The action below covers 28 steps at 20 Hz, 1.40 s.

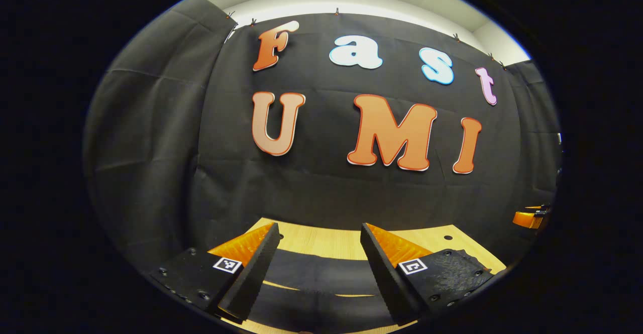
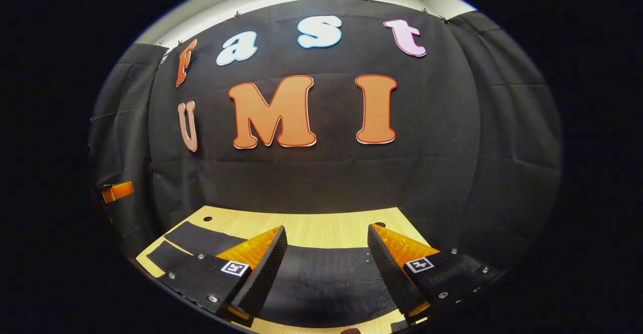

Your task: Grasp the waist and the cuffs of the jeans and fold them to make the two legs overlap; first hold the waist and fold one-third of the jeans toward the cuffs, then hold the cuffs and fold the remaining one-third in the same direction to finish folding.

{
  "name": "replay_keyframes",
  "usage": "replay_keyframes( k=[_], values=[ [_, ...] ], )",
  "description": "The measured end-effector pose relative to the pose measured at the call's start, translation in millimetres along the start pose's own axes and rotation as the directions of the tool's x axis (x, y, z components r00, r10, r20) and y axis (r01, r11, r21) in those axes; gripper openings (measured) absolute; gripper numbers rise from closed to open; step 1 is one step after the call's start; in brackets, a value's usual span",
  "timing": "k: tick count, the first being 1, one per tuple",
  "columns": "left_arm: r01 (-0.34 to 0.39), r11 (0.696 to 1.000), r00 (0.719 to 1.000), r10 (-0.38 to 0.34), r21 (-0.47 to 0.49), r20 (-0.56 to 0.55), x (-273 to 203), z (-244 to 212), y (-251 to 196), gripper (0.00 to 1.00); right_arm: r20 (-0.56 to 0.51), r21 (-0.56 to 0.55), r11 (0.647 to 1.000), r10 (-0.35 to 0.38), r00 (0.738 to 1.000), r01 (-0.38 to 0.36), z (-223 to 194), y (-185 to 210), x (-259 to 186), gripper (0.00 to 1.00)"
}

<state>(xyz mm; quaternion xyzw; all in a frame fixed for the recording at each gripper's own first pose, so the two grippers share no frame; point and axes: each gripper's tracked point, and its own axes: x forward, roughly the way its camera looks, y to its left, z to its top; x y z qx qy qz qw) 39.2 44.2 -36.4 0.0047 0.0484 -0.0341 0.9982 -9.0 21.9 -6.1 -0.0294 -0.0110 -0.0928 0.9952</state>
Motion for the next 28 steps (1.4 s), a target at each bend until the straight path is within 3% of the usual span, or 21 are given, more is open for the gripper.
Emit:
replay_keyframes(
  k=[7,13,14,16,21,22,24,28],
  values=[
    [-0.083,0.987,0.989,0.065,-0.138,-0.13,-9.6,-46.5,43.9,0.97,-0.052,0.031,0.996,0.081,0.995,-0.08,-10.1,28.3,19.0,1.0],
    [-0.236,0.912,0.939,0.125,-0.336,-0.321,-19.4,-124.5,84.9,0.97,-0.092,0.127,0.979,0.169,0.981,-0.157,-21.6,49.5,31.4,0.98],
    [-0.272,0.883,0.922,0.127,-0.381,-0.365,-20.1,-142.6,89.0,0.97,-0.099,0.156,0.972,0.191,0.977,-0.175,-23.2,53.4,33.0,0.98],
    [-0.357,0.799,0.883,0.12,-0.484,-0.453,-26.0,-175.3,93.0,0.98,-0.132,0.213,0.953,0.247,0.96,-0.216,-32.3,60.5,31.1,0.97],
    [-0.545,0.56,0.785,0.078,-0.624,-0.615,-31.1,-260.1,99.8,0.98,-0.189,0.244,0.952,0.234,0.954,-0.185,-48.4,48.3,40.5,0.98],
    [-0.572,0.525,0.766,0.067,-0.63,-0.639,-31.7,-273.5,98.3,0.98,-0.201,0.245,0.953,0.232,0.952,-0.18,-52.0,44.7,42.6,0.97],
    [-0.614,0.472,0.734,0.046,-0.633,-0.678,-28.7,-292.2,95.6,0.98,-0.226,0.257,0.951,0.23,0.946,-0.17,-60.1,36.6,41.7,0.98],
    [-0.701,0.42,0.652,0.051,-0.576,-0.757,-26.6,-325.3,109.6,0.98,-0.255,0.295,0.945,0.222,0.941,-0.143,-68.1,32.6,50.1,0.98]
  ],
)
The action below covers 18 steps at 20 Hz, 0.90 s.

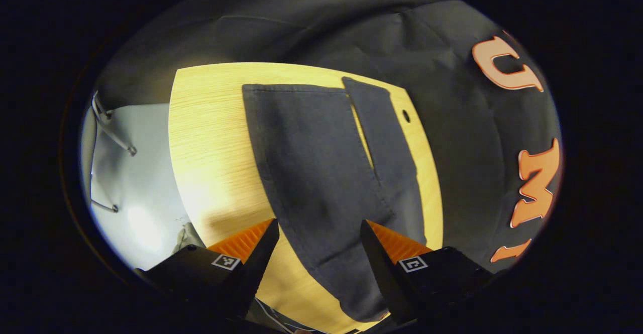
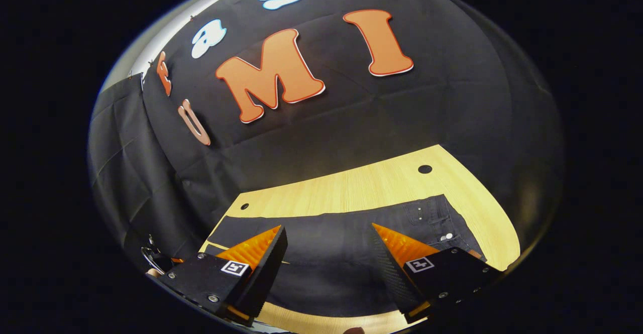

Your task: Grasp the waist and the cuffs of the jeans and fold them to make the two legs overlap; first hold the waist and fold one-third of the jeans toward the cuffs, then hold the cuffs and fold the remaining one-third in the same direction to finish folding.

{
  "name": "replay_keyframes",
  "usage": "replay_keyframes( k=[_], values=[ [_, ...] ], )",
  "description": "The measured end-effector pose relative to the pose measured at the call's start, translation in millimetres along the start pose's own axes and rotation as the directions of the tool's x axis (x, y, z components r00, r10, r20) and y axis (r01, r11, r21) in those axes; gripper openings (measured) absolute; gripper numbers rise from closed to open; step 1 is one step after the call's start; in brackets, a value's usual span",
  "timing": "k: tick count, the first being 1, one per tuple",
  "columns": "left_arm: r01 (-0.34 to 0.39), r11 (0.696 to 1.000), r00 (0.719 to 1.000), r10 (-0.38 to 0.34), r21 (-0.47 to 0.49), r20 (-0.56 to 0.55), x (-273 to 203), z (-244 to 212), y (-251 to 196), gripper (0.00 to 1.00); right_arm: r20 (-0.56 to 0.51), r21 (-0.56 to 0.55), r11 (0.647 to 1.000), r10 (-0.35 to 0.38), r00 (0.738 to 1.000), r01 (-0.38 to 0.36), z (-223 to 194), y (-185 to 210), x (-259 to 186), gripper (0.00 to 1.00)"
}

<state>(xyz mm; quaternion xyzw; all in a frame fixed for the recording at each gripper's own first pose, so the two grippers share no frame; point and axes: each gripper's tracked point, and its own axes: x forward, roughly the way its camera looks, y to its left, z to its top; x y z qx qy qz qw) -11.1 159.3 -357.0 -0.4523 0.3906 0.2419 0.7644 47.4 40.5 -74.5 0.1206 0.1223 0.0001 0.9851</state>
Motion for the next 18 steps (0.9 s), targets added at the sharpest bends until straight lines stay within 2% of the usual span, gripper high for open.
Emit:
replay_keyframes(
  k=[4,8,11,12,15,18],
  values=[
    [-0.077,0.996,0.997,0.077,-0.054,0.005,17.6,11.4,13.3,0.98,-0.025,0.027,1.0,-0.008,1.0,0.009,-4.2,-4.5,8.0,0.98],
    [-0.093,0.99,0.996,0.092,-0.109,-0.008,31.0,13.4,24.5,0.98,-0.04,0.028,0.999,-0.017,0.999,0.018,-4.1,-9.6,13.1,0.98],
    [-0.074,0.986,0.997,0.072,-0.148,-0.015,37.5,14.3,24.5,0.96,-0.044,0.046,0.999,-0.019,0.999,0.021,-2.5,-12.2,14.2,0.98],
    [-0.059,0.987,0.998,0.059,-0.148,-0.001,40.6,18.0,22.6,0.98,-0.044,0.053,0.998,-0.02,0.999,0.022,-0.3,-12.8,15.0,0.98],
    [-0.024,0.991,1.0,0.024,-0.132,-0.002,46.5,22.9,13.6,0.96,-0.045,0.076,0.997,-0.019,0.999,0.022,0.6,-13.8,16.2,0.98],
    [0.095,0.984,0.995,-0.1,-0.148,-0.025,55.7,21.0,-15.9,0.98,-0.048,0.089,0.996,-0.013,0.999,0.017,2.8,-11.7,15.8,0.98]
  ],
)
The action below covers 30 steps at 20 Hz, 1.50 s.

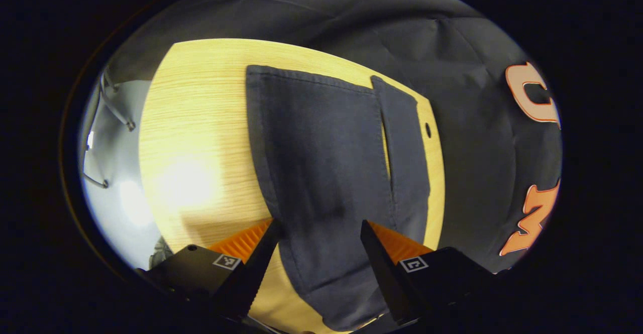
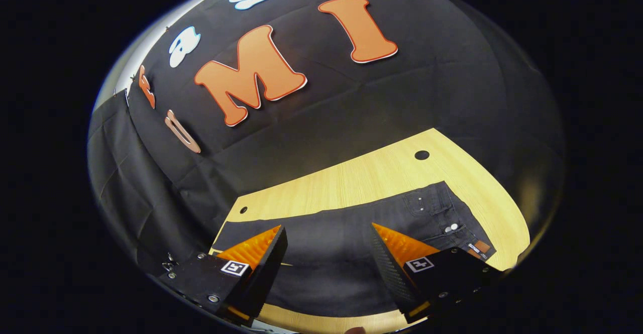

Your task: Grasp the waist and the cuffs of the jeans and fold them to make the two legs overlap; first hold the waist and fold one-third of the jeans toward the cuffs, then hold the cuffs and fold the remaining one-third in the same direction to finish folding.

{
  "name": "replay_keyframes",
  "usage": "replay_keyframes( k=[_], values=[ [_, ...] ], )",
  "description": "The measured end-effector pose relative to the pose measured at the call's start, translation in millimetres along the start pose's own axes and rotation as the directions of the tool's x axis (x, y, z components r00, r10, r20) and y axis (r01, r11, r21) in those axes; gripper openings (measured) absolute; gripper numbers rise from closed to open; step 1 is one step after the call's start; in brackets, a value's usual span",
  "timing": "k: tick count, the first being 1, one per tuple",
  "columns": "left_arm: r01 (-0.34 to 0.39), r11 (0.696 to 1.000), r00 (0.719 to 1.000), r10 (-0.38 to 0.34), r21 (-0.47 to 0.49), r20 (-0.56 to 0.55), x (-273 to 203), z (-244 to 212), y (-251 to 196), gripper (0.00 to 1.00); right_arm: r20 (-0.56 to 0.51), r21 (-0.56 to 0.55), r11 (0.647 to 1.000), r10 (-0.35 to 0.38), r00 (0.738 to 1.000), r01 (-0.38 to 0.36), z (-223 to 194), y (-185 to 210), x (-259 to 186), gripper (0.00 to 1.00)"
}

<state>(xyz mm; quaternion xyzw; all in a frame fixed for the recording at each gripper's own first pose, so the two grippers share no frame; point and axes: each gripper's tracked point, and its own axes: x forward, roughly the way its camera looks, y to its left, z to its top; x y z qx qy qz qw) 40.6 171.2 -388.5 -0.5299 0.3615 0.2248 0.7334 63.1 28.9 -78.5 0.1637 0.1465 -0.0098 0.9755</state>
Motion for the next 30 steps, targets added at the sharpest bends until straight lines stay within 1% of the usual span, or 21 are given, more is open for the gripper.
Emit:
replay_keyframes(
  k=[2,4,5,6,7,9,10,11,12,13,14,15,17,18,21,22,24,26,28,30],
  values=[
    [0.092,0.996,0.996,-0.092,0.0,-0.005,13.7,0.2,-20.9,0.98,0.0,-0.004,1.0,-0.008,1.0,0.008,1.3,-1.2,-0.7,0.97],
    [0.157,0.988,0.987,-0.157,0.009,-0.016,20.4,3.1,-34.1,0.98,0.002,-0.001,1.0,-0.011,1.0,0.011,3.7,0.0,-3.1,0.98],
    [0.185,0.983,0.983,-0.185,0.004,-0.019,24.4,7.3,-36.2,0.96,0.002,0.006,1.0,-0.013,1.0,0.013,4.5,-0.1,-4.7,0.98],
    [0.186,0.982,0.982,-0.186,-0.016,-0.014,28.3,2.1,-33.3,0.93,0.002,0.011,1.0,-0.015,1.0,0.015,3.0,-1.9,-6.5,0.98],
    [0.19,0.981,0.982,-0.191,-0.048,-0.012,33.8,1.5,-33.6,0.83,0.004,0.017,1.0,-0.02,1.0,0.019,2.7,-4.3,-7.4,0.98],
    [0.229,0.969,0.972,-0.233,-0.093,-0.034,37.0,1.3,-38.4,0.61,0.004,0.024,0.999,-0.027,1.0,0.027,1.1,-5.6,-11.2,0.98],
    [0.247,0.964,0.966,-0.253,-0.103,-0.051,36.0,-1.1,-38.5,0.61,0.006,0.025,0.999,-0.032,0.999,0.032,-0.7,-6.7,-12.6,0.98],
    [0.197,0.975,0.976,-0.205,-0.103,-0.075,36.7,-8.4,-28.3,0.61,0.004,0.032,0.999,-0.038,0.999,0.038,-3.8,-10.0,-14.4,0.98],
    [0.182,0.974,0.979,-0.193,-0.135,-0.072,39.3,-5.0,-24.9,0.35,0.001,0.051,0.998,-0.045,0.999,0.045,-6.7,-14.5,-16.2,0.98],
    [0.177,0.974,0.978,-0.19,-0.144,-0.083,42.5,0.3,-28.0,0.1,0.002,0.08,0.996,-0.046,0.999,0.046,-9.4,-18.1,-17.7,0.98],
    [0.175,0.975,0.978,-0.187,-0.135,-0.09,36.1,-5.6,-25.1,0.1,0.001,0.119,0.992,-0.046,0.999,0.045,-12.6,-22.6,-20.2,0.97],
    [0.173,0.977,0.98,-0.183,-0.121,-0.074,32.2,-3.5,-21.3,0.01,-0.003,0.165,0.985,-0.045,0.999,0.045,-17.0,-28.3,-23.6,0.97],
    [0.178,0.982,0.98,-0.183,-0.068,-0.079,29.2,-3.8,-21.4,0.01,-0.026,0.284,0.957,-0.046,0.999,0.052,-30.0,-44.3,-32.6,0.97],
    [0.173,0.984,0.981,-0.176,-0.051,-0.077,22.0,-4.5,-21.4,0.01,-0.03,0.355,0.933,-0.051,0.998,0.058,-35.5,-55.2,-37.5,0.98],
    [0.168,0.985,0.982,-0.17,-0.021,-0.083,4.5,-3.5,-22.2,0.01,-0.061,0.544,0.833,-0.084,0.995,0.104,-58.2,-92.3,-56.1,0.98],
    [0.163,0.987,0.983,-0.163,-0.01,-0.087,1.3,-9.4,-25.3,0.01,-0.088,0.576,0.805,-0.115,0.989,0.144,-72.2,-108.3,-62.1,0.98],
    [0.161,0.987,0.982,-0.162,-0.018,-0.096,-6.8,-7.2,-25.3,0.01,-0.148,0.609,0.757,-0.185,0.972,0.237,-103.6,-139.9,-69.7,0.98],
    [0.158,0.987,0.982,-0.161,-0.041,-0.103,-9.8,-4.9,-25.9,0.01,-0.208,0.631,0.71,-0.235,0.949,0.314,-134.1,-162.5,-76.1,0.98],
    [0.144,0.989,0.983,-0.146,-0.021,-0.108,-12.3,-6.6,-24.7,0.01,-0.26,0.641,0.673,-0.262,0.929,0.369,-156.0,-176.9,-76.0,0.98],
    [0.133,0.991,0.985,-0.131,0.004,-0.11,-15.0,-8.1,-25.3,0.01,-0.301,0.642,0.652,-0.269,0.915,0.403,-173.5,-187.2,-70.0,0.98]
  ],
)
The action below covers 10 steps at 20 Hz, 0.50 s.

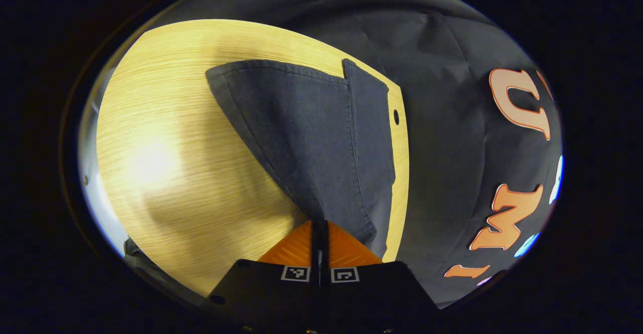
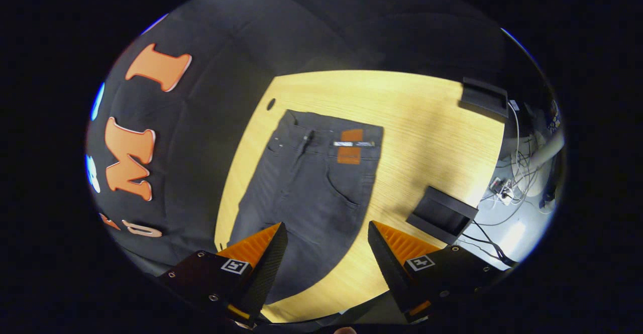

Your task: Grasp the waist and the cuffs of the jeans and fold them to make the two legs overlap; first hold the waist and fold one-third of the jeans toward the cuffs, then hold the cuffs and fold the remaining one-third in the same direction to finish folding.

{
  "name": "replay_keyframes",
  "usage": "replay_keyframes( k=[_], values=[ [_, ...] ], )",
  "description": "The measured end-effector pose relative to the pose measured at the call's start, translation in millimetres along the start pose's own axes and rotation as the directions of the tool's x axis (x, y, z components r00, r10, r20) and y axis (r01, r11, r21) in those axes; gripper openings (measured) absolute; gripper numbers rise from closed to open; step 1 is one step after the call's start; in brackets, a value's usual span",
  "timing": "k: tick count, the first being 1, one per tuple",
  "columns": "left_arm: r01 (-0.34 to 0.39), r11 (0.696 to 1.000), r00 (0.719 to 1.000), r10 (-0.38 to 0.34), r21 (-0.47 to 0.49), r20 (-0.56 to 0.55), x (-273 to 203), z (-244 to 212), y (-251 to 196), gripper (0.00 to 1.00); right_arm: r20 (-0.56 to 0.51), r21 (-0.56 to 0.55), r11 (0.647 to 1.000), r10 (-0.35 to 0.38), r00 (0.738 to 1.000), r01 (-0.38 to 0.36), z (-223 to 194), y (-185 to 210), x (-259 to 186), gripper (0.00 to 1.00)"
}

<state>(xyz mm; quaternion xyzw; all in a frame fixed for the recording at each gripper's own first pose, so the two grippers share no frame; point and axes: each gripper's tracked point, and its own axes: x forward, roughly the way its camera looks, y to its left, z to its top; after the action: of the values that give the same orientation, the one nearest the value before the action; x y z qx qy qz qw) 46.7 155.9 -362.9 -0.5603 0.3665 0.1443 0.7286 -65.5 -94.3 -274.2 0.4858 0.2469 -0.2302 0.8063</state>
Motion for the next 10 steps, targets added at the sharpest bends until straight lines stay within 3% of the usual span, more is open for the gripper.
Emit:
replay_keyframes(
  k=[10],
  values=[
    [-0.012,1.0,1.0,0.012,0.024,-0.008,-8.2,-0.4,-11.8,0.01,-0.026,0.058,0.997,-0.051,0.998,0.052,9.1,-18.1,50.9,0.99]
  ],
)
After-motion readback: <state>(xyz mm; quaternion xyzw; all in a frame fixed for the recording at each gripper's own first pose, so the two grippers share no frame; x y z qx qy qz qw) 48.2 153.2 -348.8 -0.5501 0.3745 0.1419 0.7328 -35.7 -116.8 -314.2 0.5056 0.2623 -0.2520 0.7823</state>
